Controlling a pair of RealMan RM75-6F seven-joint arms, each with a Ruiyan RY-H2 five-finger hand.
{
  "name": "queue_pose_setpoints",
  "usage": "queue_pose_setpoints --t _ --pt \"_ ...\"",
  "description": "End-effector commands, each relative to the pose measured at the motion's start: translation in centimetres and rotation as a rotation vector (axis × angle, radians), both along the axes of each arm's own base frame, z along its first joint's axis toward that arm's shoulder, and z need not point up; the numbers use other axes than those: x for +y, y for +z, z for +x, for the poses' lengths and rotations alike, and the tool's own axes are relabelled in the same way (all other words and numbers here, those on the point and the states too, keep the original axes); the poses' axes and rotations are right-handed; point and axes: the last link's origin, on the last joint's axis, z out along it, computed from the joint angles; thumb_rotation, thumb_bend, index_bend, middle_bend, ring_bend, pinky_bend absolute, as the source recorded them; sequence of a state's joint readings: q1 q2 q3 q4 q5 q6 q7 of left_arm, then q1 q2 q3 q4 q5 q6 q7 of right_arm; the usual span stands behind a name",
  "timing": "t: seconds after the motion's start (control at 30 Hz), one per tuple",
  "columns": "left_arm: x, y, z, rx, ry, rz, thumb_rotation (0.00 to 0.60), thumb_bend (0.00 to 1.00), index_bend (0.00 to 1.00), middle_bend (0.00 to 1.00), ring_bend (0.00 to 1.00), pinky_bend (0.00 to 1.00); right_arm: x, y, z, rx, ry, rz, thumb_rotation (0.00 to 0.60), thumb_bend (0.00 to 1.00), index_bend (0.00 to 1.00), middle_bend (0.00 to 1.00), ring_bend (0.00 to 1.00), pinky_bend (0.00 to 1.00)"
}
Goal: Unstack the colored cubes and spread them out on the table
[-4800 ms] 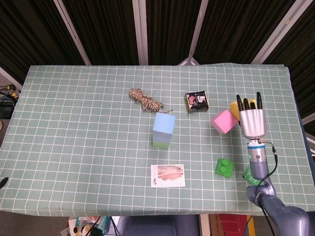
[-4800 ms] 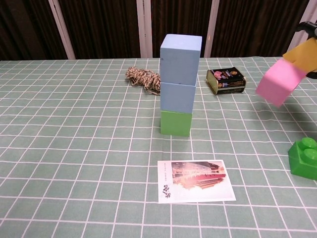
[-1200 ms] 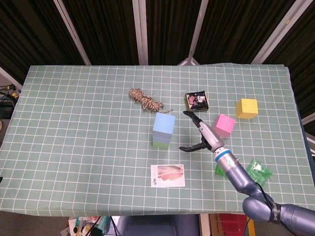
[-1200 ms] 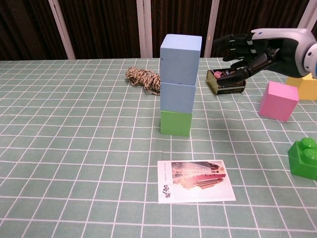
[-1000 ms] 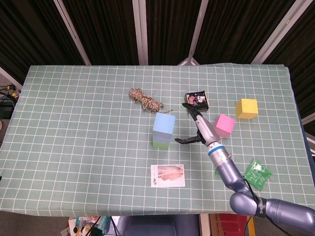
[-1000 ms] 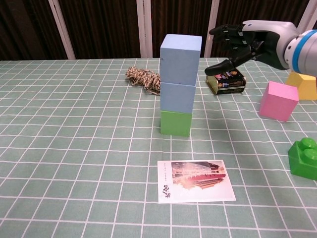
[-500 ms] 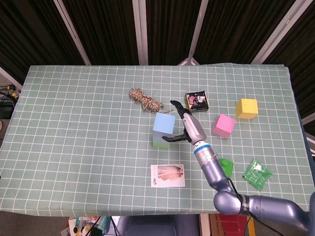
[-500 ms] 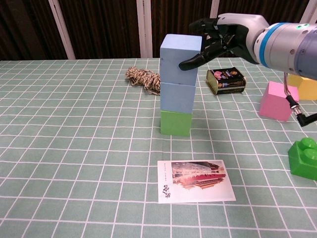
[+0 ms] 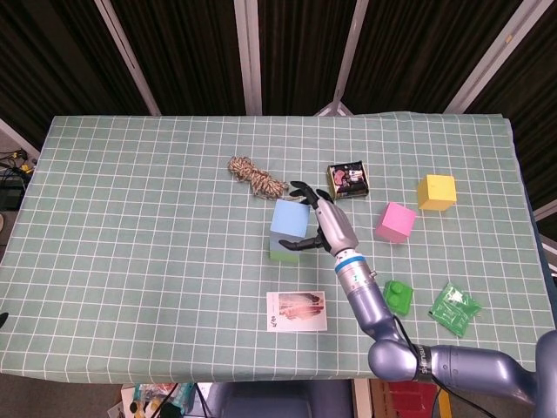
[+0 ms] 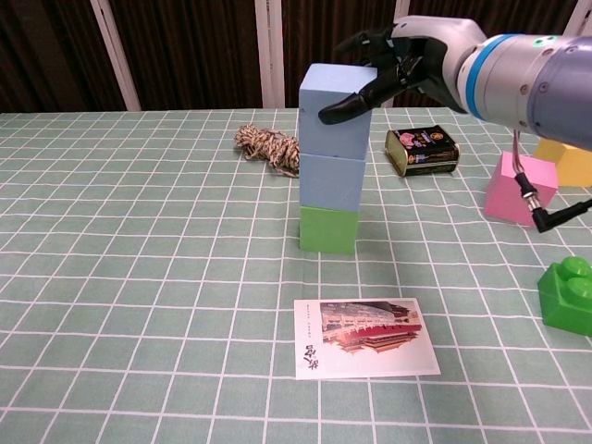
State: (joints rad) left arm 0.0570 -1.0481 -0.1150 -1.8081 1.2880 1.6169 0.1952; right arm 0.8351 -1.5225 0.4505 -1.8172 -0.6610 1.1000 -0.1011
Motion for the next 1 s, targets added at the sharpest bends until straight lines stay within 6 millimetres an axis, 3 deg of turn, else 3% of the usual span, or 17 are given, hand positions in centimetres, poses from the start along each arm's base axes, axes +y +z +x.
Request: queue_pose_setpoints --t 0.03,0.37,0.7,0.9,1.0 --pt "0.0 0.1 0.0 -0.002 0.001 0.008 0.6 0.17 0.24 0.09 0.0 0.0 0.0 0.0 0.1 -0.008 -0.002 -0.007 0.6 0.13 0.24 0.29 0.34 0.06" --pt "0.0 0.3 -0.1 -0.007 0.0 0.009 0.6 0.17 0.24 0.09 0.0 0.0 -0.1 0.2 -0.3 -0.032 -0.02 -0.04 0.6 0.13 0.27 0.39 0.45 0.13" --pt "-0.1 0.5 -0.2 -0.01 0.002 0.017 0.6 0.17 0.24 0.09 0.0 0.0 -0.5 1.1 -1.0 -0.054 -0.048 -0.078 0.6 0.13 0.28 0.42 0.48 0.16" --pt "0.0 0.4 -0.2 -0.008 0.007 0.017 0.6 0.17 0.24 0.09 0.0 0.0 -1.0 3.4 -2.6 -0.054 -0.068 -0.127 0.6 0.13 0.28 0.42 0.48 0.16" --pt "-0.1 0.4 -0.1 -0.009 0.004 0.017 0.6 0.17 0.24 0.09 0.0 0.0 -0.3 5.9 -5.0 -0.038 -0.088 -0.142 0.6 0.13 0.28 0.42 0.48 0.16"
